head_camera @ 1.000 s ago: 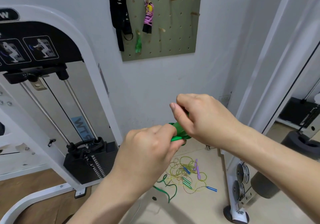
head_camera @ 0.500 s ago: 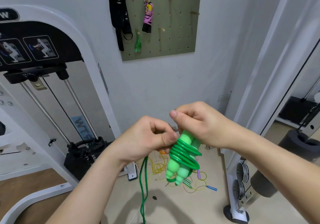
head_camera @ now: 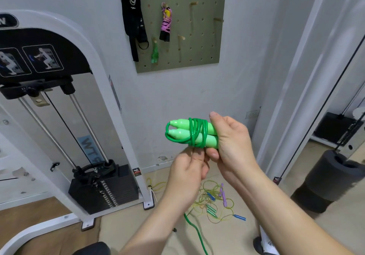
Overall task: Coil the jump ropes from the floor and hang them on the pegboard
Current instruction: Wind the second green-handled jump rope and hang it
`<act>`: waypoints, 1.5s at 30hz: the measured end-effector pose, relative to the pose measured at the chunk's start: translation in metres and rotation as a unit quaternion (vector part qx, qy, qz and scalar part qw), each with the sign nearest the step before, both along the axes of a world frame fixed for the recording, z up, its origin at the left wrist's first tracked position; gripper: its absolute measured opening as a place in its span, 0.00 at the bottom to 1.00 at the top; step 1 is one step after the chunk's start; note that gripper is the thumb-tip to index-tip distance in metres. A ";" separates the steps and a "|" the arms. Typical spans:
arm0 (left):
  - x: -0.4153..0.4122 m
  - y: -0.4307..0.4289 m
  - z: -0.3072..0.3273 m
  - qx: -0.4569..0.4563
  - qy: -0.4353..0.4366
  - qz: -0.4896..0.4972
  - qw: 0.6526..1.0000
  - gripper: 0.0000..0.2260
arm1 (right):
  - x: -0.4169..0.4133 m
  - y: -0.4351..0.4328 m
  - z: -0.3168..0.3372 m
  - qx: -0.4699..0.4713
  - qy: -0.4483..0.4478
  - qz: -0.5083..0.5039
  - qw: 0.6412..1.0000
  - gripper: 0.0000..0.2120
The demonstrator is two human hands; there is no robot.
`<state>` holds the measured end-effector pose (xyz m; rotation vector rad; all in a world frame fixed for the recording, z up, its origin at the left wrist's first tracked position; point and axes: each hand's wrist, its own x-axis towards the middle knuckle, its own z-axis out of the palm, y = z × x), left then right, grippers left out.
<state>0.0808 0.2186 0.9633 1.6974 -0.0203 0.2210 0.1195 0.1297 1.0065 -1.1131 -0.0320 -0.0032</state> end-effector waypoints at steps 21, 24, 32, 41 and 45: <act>-0.005 0.046 0.043 0.534 -0.296 0.030 0.791 0.12 | 0.013 -0.011 -0.005 -0.565 -0.343 -0.099 0.744 0.14; -0.006 0.051 0.053 0.507 -0.285 0.016 0.813 0.13 | 0.011 -0.016 0.000 -0.554 -0.364 -0.058 0.746 0.17; -0.003 0.054 0.074 0.218 -0.036 -0.099 0.970 0.04 | 0.003 -0.024 0.013 -0.519 -0.402 0.064 0.751 0.20; 0.013 0.038 0.036 -0.217 0.038 -0.151 0.964 0.23 | 0.000 -0.017 0.017 -0.236 -0.229 0.093 0.940 0.17; 0.013 0.035 0.026 -0.301 0.056 -0.140 0.942 0.24 | -0.006 -0.011 0.013 -0.151 -0.185 0.094 0.966 0.09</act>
